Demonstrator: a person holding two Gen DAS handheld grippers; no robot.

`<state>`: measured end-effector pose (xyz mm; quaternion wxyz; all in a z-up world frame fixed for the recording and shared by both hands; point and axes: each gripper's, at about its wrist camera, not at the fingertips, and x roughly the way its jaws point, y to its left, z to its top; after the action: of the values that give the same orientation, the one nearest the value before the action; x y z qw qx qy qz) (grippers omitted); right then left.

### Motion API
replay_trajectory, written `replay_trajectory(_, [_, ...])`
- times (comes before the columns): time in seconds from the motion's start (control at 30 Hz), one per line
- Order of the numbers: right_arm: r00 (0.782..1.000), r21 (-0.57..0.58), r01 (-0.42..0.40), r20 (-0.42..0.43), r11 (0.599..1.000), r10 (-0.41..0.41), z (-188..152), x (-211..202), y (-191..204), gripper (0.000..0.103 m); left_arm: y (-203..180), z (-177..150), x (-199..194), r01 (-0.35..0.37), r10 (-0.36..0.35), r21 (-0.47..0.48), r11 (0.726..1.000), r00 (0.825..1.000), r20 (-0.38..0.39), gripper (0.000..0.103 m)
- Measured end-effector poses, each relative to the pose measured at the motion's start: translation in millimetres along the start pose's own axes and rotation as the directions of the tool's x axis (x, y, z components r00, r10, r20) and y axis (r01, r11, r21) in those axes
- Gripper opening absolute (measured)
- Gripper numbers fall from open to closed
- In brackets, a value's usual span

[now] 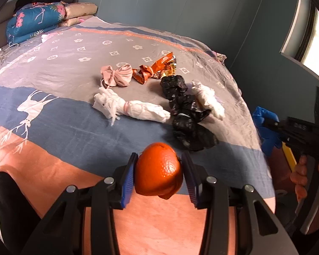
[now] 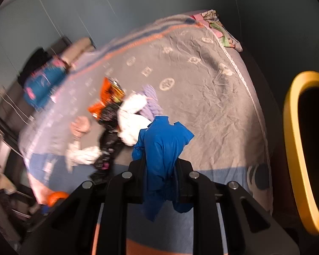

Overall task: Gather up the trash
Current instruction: 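Carry the orange and blue glove over the bin with both tools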

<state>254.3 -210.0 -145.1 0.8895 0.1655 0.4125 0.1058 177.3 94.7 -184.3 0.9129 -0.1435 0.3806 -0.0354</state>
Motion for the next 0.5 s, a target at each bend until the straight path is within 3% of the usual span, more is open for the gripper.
replay_trajectory(0.3, [0.99,0.04,-0.115,0.083,0.993,0.111,-3.9,-57.6,-6.1,0.018,-26.2,12.7,-30.4,0.006,-0.008,0.037,0.999,0.998,0.065,0.04])
replay_trajectory(0.5, [0.98,0.045,-0.139,0.151,0.989,0.131,-3.0,-90.1,-14.0,0.018,-53.5,20.5,-55.8,-0.013,-0.001,0.108,0.994,0.991,0.131,0.04])
